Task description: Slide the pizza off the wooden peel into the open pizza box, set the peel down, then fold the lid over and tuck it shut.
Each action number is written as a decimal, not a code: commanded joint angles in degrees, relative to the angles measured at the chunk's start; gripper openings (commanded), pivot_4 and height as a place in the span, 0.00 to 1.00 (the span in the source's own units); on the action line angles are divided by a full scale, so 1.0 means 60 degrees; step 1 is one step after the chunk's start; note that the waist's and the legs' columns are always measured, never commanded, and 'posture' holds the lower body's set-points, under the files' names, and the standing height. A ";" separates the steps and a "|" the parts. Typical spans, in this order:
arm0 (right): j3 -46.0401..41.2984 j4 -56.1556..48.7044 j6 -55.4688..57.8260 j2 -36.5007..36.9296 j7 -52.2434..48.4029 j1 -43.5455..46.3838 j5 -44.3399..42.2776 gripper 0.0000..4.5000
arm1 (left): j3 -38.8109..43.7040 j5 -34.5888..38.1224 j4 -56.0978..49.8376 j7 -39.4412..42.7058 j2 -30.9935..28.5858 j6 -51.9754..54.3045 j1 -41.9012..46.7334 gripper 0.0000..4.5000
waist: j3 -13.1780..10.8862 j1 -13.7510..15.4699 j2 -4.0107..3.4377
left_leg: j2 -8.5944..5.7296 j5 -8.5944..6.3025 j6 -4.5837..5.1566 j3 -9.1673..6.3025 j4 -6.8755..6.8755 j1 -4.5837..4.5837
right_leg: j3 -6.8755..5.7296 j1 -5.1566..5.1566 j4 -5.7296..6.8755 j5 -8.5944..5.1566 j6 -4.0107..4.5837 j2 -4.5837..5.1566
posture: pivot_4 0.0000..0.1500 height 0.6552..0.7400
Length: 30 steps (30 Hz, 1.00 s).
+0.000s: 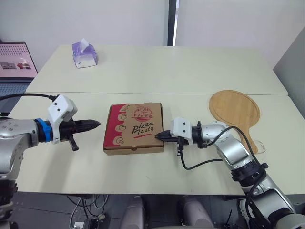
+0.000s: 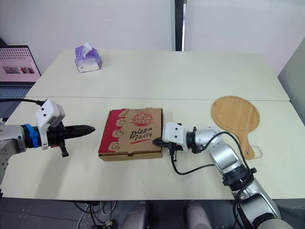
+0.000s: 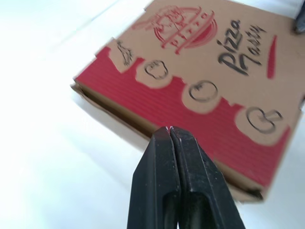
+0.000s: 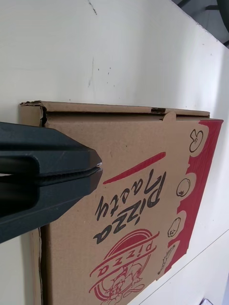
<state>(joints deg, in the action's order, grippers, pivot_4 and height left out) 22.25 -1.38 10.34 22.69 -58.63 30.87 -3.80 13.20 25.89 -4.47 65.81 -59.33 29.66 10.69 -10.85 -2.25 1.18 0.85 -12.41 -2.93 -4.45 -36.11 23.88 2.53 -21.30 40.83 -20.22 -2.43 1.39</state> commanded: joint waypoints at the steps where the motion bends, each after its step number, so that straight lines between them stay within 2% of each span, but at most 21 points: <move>1: -0.0085 -0.0090 -0.0154 0.0004 0.0011 0.0136 -0.0004 0.01 | 0.0074 0.0123 -0.0678 -0.0051 0.0084 -0.0013 -0.0244 0.00 | 0.0000 0.0003 0.0000 | 0.0005 0.0000 0.0000 -0.0001 0.0000 0.0000 | -0.0001 0.0000 0.0000 0.0000 0.0000 0.0000 | 1.00 1.00; 4: -0.0080 -0.0077 -0.0154 -0.0019 0.0002 0.0139 0.0006 0.01 | -0.0122 0.0002 -0.0820 -0.0251 0.0296 -0.0012 -0.0370 0.00 | 0.0001 0.0015 0.0001 | 0.0004 0.0000 0.0000 0.0001 -0.0001 0.0000 | -0.0003 0.0002 0.0001 0.0000 0.0000 0.0000 | 1.00 1.00; 10: 0.0188 0.0169 -0.0317 0.0024 0.0078 0.0154 0.0429 0.01 | -0.1047 -0.1119 -0.0422 -0.0833 0.0743 -0.0757 -0.0677 0.00 | 0.0003 0.0041 0.0004 | -0.0003 0.0000 0.0000 0.0002 -0.0001 -0.0003 | -0.0004 0.0002 0.0002 0.0000 0.0000 -0.0002 | 1.00 1.00; 17: 0.0223 0.0370 -0.0438 -0.0030 0.0099 0.0213 0.0608 0.01 | -0.1175 -0.1154 -0.0281 -0.0868 0.0921 -0.0939 -0.0643 0.00 | 0.0008 0.0046 -0.0005 | -0.0005 0.0000 0.0000 0.0002 -0.0001 -0.0019 | -0.0002 0.0017 0.0005 0.0000 0.0000 -0.0002 | 1.00 1.00; 22: -0.0433 0.0086 -0.0102 -0.0228 0.0069 0.0241 -0.0305 0.01 | -0.0273 -0.0237 -0.0445 -0.0785 0.1016 -0.0593 -0.0649 0.00 | 0.0008 0.0043 -0.0005 | -0.0003 0.0000 0.0001 -0.0001 -0.0001 -0.0018 | -0.0001 0.0016 0.0006 0.0000 0.0000 -0.0002 | 1.00 1.00; 25: -0.1018 -0.0069 0.0412 -0.0467 0.0163 0.0383 -0.1070 0.01 | 0.0261 -0.0106 -0.0311 -0.0943 0.0975 -0.0732 -0.0511 0.00 | 0.0007 0.0041 -0.0003 | 0.0004 0.0000 0.0000 -0.0005 -0.0002 -0.0014 | -0.0003 0.0013 0.0007 0.0000 0.0000 -0.0002 | 1.00 1.00; 28: -0.1316 0.0377 0.0439 -0.0482 0.0461 0.0616 -0.0973 0.01 | 0.0730 -0.0119 0.0096 -0.1321 0.0981 -0.0689 -0.0287 0.00 | 0.0007 0.0044 -0.0003 | 0.0007 0.0000 0.0000 -0.0006 -0.0002 -0.0014 | -0.0004 0.0012 0.0006 0.0000 0.0000 -0.0002 | 1.00 1.00; 30: -0.1305 0.1056 0.0077 -0.0391 0.0905 0.0853 -0.0404 0.01 | 0.0879 -0.0441 0.0597 -0.1771 0.1058 -0.0992 -0.0056 0.00 | 0.0007 0.0043 -0.0003 | -0.0001 0.0000 0.0000 -0.0005 -0.0001 -0.0016 | -0.0004 0.0012 0.0006 0.0000 0.0000 -0.0002 | 1.00 1.00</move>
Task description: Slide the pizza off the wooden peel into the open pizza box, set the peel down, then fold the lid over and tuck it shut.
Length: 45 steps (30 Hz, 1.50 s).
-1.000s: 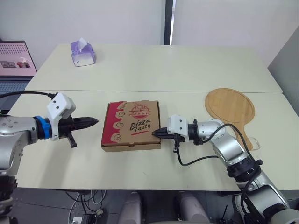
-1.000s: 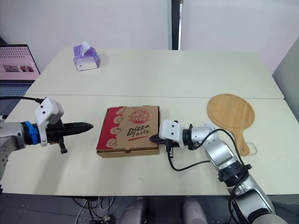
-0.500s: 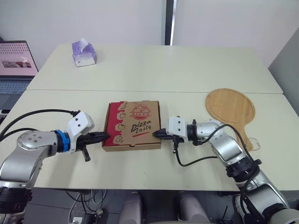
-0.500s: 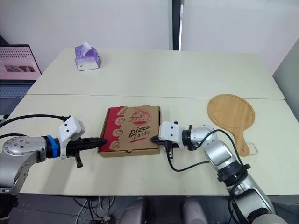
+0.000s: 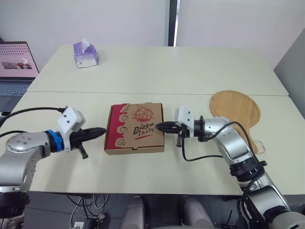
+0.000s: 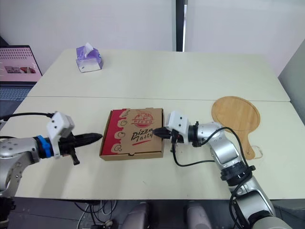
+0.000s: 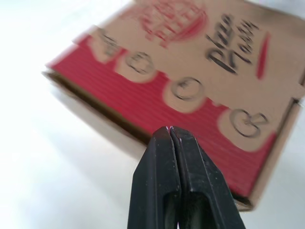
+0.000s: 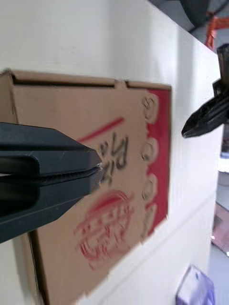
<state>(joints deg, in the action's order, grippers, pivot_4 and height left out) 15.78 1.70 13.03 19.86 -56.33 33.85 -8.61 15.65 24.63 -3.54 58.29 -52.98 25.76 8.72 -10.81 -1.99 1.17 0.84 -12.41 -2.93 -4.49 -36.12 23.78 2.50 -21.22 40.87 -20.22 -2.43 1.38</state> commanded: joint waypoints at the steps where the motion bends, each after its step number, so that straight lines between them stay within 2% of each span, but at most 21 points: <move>1: -0.0181 0.0953 -0.0488 0.0119 0.0789 0.0508 0.0719 0.01 | 0.0441 -0.0486 0.0732 -0.0786 0.0028 -0.0548 0.0404 0.00 | 0.0000 -0.0002 0.0000 | -0.0004 0.0000 0.0000 0.0001 0.0000 0.0000 | 0.0001 -0.0002 0.0000 0.0000 0.0000 0.0000 | 1.00 1.00; 7: -0.0054 0.2200 -0.0801 0.0042 0.1537 0.0831 0.1502 0.01 | -0.0313 -0.1365 0.1192 -0.1339 0.0284 -0.1048 0.0484 0.00 | 0.0000 -0.0005 0.0000 | -0.0007 0.0000 0.0000 0.0013 0.0002 0.0010 | 0.0007 -0.0017 -0.0002 0.0000 0.0000 0.0003 | 1.00 1.00; 15: 0.0555 0.1555 -0.0770 0.0309 0.1249 -0.0023 0.2056 0.01 | -0.1212 -0.1569 0.0614 -0.1367 0.1004 -0.0805 0.0131 0.00 | 0.0000 -0.0002 0.0000 | -0.0005 0.0000 0.0000 0.0014 0.0002 0.0013 | 0.0005 -0.0017 0.0001 0.0001 0.0001 0.0002 | 1.00 1.00; 18: 0.0801 0.0642 -0.0153 0.0432 0.0451 -0.0501 0.1558 0.01 | -0.1378 -0.1553 0.0447 -0.1256 0.1070 -0.0914 0.0111 0.00 | 0.0000 -0.0014 0.0000 | -0.0004 0.0000 0.0000 0.0011 0.0001 0.0012 | 0.0006 -0.0015 0.0001 0.0001 0.0001 0.0003 | 1.00 1.00; 24: 0.0690 -0.0735 0.1001 0.0505 0.0044 -0.1000 0.0914 0.01 | -0.1834 -0.1455 0.0027 -0.0636 0.1098 -0.1039 0.0095 0.00 | 0.0000 -0.0002 0.0000 | -0.0006 0.0000 0.0000 0.0006 0.0000 0.0012 | 0.0004 -0.0012 0.0002 0.0001 0.0001 0.0003 | 1.00 1.00; 30: 0.0659 -0.2179 0.1981 0.1250 -0.0611 -0.1463 0.0281 0.01 | -0.2474 -0.1398 -0.0244 -0.0129 0.1292 -0.0844 0.0449 0.00 | 0.0000 0.0030 0.0000 | -0.0007 0.0000 0.0000 0.0004 0.0000 0.0013 | 0.0004 -0.0005 -0.0005 0.0001 0.0001 0.0014 | 1.00 1.00; 37: 0.0326 -0.2127 0.1988 0.2034 -0.0790 -0.1619 0.0241 0.01 | -0.3376 -0.1614 -0.0261 0.0216 0.1793 -0.0859 0.0927 0.00 | 0.0000 0.0048 0.0000 | -0.0018 0.0000 0.0000 0.0008 -0.0004 0.0011 | 0.0001 0.0004 -0.0008 0.0001 0.0001 0.0013 | 1.00 1.00; 45: 0.0138 -0.1421 0.1674 0.2239 -0.0860 -0.1379 0.0360 0.01 | -0.3407 -0.1974 0.0427 0.0173 0.1935 -0.1067 0.1442 0.00 | 0.0001 0.0042 0.0000 | -0.0024 0.0000 0.0000 0.0015 -0.0010 0.0008 | -0.0002 0.0013 -0.0007 0.0000 0.0001 0.0011 | 1.00 1.00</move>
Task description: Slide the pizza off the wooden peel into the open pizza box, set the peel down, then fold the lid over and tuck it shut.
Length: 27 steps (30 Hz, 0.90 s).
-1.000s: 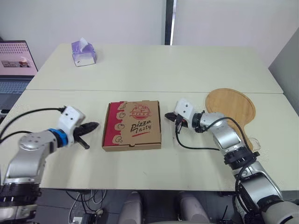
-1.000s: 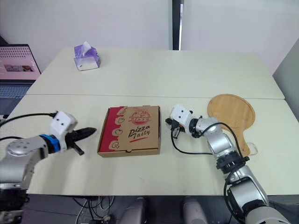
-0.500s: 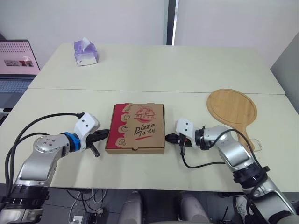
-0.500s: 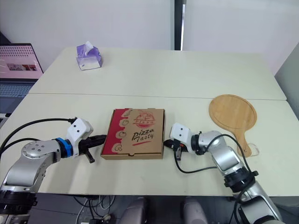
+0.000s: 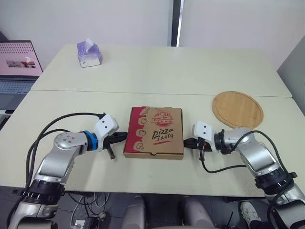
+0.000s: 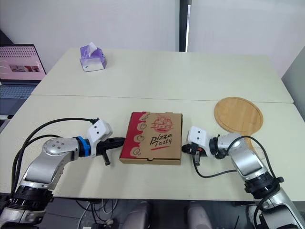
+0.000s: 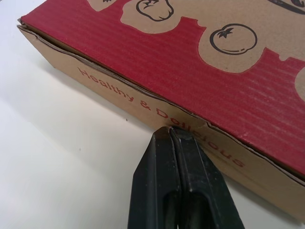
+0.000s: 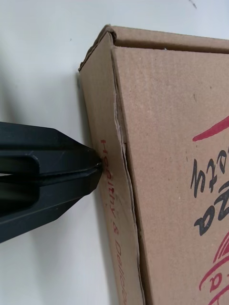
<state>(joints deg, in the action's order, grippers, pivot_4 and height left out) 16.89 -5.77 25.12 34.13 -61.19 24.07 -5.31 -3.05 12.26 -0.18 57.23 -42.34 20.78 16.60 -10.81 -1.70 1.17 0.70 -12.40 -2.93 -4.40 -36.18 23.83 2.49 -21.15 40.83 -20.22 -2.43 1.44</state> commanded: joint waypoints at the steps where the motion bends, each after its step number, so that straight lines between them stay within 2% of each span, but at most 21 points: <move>1: -0.0044 -0.0163 -0.0372 -0.0113 -0.0071 0.0232 -0.0183 0.01 | -0.0259 0.0100 -0.0119 0.0393 0.0118 -0.0243 0.0114 0.00 | 0.0000 -0.0008 0.0000 | 0.0000 0.0000 0.0000 0.0000 0.0000 0.0000 | 0.0000 0.0000 0.0000 0.0000 0.0000 -0.0001 | 1.00 1.00; 8: -0.0232 0.0995 -0.1755 0.0709 -0.0252 0.0370 0.0381 0.01 | 0.0580 0.0082 0.0131 0.0630 -0.0670 -0.0745 -0.0561 0.00 | -0.0001 -0.0023 0.0000 | 0.0003 0.0000 0.0000 -0.0001 -0.0001 0.0001 | 0.0008 -0.0005 -0.0001 0.0000 0.0000 0.0001 | 1.00 1.00; 13: -0.1412 0.2032 -0.2602 0.1551 -0.0940 0.0696 -0.0448 0.01 | 0.2148 0.0835 0.0843 0.0985 -0.1370 -0.1120 -0.0870 0.00 | -0.0002 -0.0026 0.0000 | 0.0011 0.0000 0.0000 0.0000 -0.0001 0.0003 | 0.0001 -0.0006 -0.0002 0.0000 0.0000 -0.0001 | 1.00 1.00; 14: -0.1700 0.2225 -0.2638 0.1705 -0.1344 0.0822 -0.0843 0.05 | 0.2437 0.1054 0.0909 0.1192 -0.1537 -0.1110 -0.0961 0.00 | -0.0002 -0.0037 -0.0001 | 0.0012 0.0000 0.0000 0.0001 0.0000 0.0001 | 0.0004 -0.0007 -0.0002 0.0000 0.0000 0.0000 | 1.00 1.00; 16: -0.2391 0.2709 -0.2549 0.2048 -0.2034 0.1151 -0.1611 0.14 | 0.3140 0.1552 0.1032 0.1434 -0.1817 -0.0839 -0.1079 0.09 | -0.0006 -0.0058 -0.0008 | 0.0016 -0.0001 0.0001 0.0004 0.0002 -0.0002 | 0.0009 -0.0007 -0.0002 0.0000 0.0000 0.0002 | 1.00 1.00; 19: -0.3236 0.3754 -0.2183 0.2806 -0.2828 0.1794 -0.2283 0.35 | 0.4246 0.2169 0.1449 0.1625 -0.2365 -0.0205 -0.1047 0.26 | -0.0008 -0.0057 -0.0010 | 0.0035 -0.0001 0.0001 0.0012 0.0003 -0.0001 | 0.0003 -0.0004 -0.0002 0.0000 0.0000 0.0003 | 1.00 1.00; 23: -0.3711 0.4941 -0.1713 0.3863 -0.3559 0.2417 -0.2490 0.66 | 0.5398 0.2642 0.1500 0.1761 -0.2847 0.0423 -0.1606 0.53 | -0.0010 -0.0060 -0.0013 | 0.0055 -0.0001 0.0002 0.0022 0.0008 -0.0001 | 0.0007 -0.0007 -0.0013 0.0000 0.0001 0.0008 | 1.00 1.00; 27: -0.3774 0.6275 -0.2367 0.4783 -0.4066 0.2750 -0.2045 0.95 | 0.6253 0.2547 0.1798 0.1800 -0.3370 0.0522 -0.2176 0.79 | -0.0015 -0.0083 -0.0022 | 0.0056 -0.0001 0.0002 0.0041 0.0012 -0.0003 | 0.0013 -0.0010 -0.0013 -0.0001 0.0003 0.0017 | 1.00 1.00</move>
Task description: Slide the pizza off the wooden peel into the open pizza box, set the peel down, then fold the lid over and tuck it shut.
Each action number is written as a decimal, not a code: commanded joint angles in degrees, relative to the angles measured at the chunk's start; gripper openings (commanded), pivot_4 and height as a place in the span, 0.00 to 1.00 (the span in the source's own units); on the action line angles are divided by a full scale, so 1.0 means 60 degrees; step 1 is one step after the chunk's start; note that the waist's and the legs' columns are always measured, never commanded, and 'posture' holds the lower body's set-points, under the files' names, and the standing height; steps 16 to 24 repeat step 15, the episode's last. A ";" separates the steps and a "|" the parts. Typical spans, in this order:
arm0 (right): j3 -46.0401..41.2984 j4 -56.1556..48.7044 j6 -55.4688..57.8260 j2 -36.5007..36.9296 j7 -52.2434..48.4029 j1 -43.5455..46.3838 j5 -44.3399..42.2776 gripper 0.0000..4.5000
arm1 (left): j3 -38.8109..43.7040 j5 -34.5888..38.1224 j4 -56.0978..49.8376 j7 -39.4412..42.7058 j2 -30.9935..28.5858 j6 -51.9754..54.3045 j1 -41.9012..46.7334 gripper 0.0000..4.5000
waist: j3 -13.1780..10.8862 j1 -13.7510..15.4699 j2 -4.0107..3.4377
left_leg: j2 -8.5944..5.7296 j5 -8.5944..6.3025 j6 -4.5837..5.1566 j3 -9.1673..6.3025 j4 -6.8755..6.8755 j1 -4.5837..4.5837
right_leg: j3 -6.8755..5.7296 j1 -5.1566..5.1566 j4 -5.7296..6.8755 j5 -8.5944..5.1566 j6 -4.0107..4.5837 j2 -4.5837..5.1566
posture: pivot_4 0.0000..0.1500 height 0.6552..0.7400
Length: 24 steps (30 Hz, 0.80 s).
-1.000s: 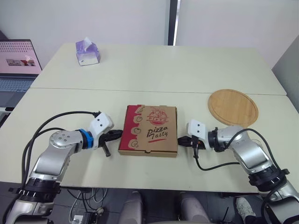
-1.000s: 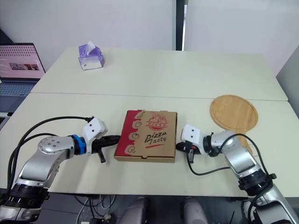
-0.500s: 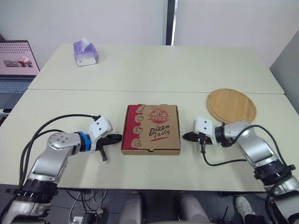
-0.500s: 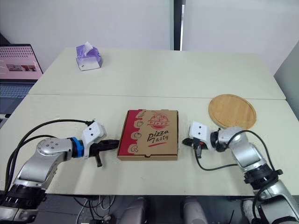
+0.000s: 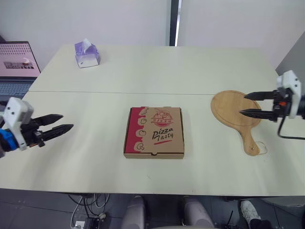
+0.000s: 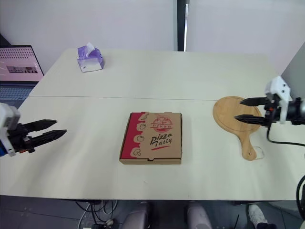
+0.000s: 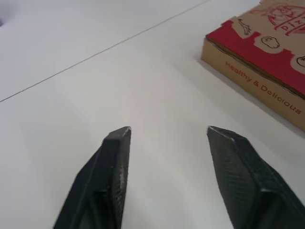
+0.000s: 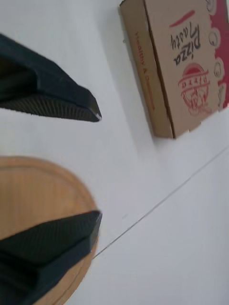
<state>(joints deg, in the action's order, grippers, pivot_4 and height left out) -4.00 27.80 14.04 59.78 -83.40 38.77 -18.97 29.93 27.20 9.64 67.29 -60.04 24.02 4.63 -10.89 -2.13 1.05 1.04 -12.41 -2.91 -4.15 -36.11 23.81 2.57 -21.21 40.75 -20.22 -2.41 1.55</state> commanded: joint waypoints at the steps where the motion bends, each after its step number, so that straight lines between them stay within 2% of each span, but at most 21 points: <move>1: -0.0296 0.1050 -0.0743 0.0612 -0.0315 0.0495 0.0345 1.00 | 0.0852 -0.0074 0.0451 0.0148 -0.0555 -0.0180 -0.0234 0.86 | -0.0002 -0.0021 -0.0003 | -0.0001 0.0000 0.0000 0.0007 -0.0001 -0.0001 | 0.0000 -0.0001 0.0002 0.0000 0.0000 0.0002 | 1.00 1.00; 3: -0.0324 0.1813 -0.1037 0.0742 -0.0143 0.0915 0.0555 1.00 | 0.0934 -0.0216 0.1136 0.0160 -0.0772 -0.0405 -0.0128 0.99 | -0.0008 -0.0056 -0.0015 | 0.0000 0.0000 0.0000 0.0014 0.0001 -0.0004 | 0.0002 -0.0003 0.0004 0.0000 0.0000 0.0001 | 1.00 1.00; 9: -0.0080 0.3589 -0.1393 0.1004 0.0059 0.1707 0.1352 1.00 | 0.0271 -0.1285 0.2548 -0.0282 -0.1214 -0.1541 0.0174 1.00 | -0.0018 -0.0174 -0.0031 | -0.0002 0.0000 0.0000 0.0040 0.0010 -0.0005 | 0.0024 -0.0018 0.0011 -0.0001 0.0002 0.0002 | 1.00 1.00; 13: -0.0117 0.4422 -0.1857 0.0937 0.0347 0.2259 0.1651 1.00 | 0.0049 -0.1296 0.3183 -0.0417 -0.1257 -0.1561 0.0917 1.00 | -0.0025 -0.0193 -0.0043 | -0.0007 0.0000 0.0000 0.0053 0.0005 -0.0006 | 0.0034 -0.0023 0.0021 -0.0001 0.0002 0.0009 | 1.00 1.00; 24: -0.0114 0.4594 -0.2004 0.0887 0.0338 0.2350 0.1707 1.00 | -0.0056 -0.1345 0.3343 -0.0307 -0.1264 -0.1685 0.1074 1.00 | -0.0025 -0.0193 -0.0043 | -0.0012 0.0000 -0.0001 0.0055 0.0005 -0.0007 | 0.0035 -0.0023 0.0022 -0.0001 0.0002 0.0007 | 1.00 1.00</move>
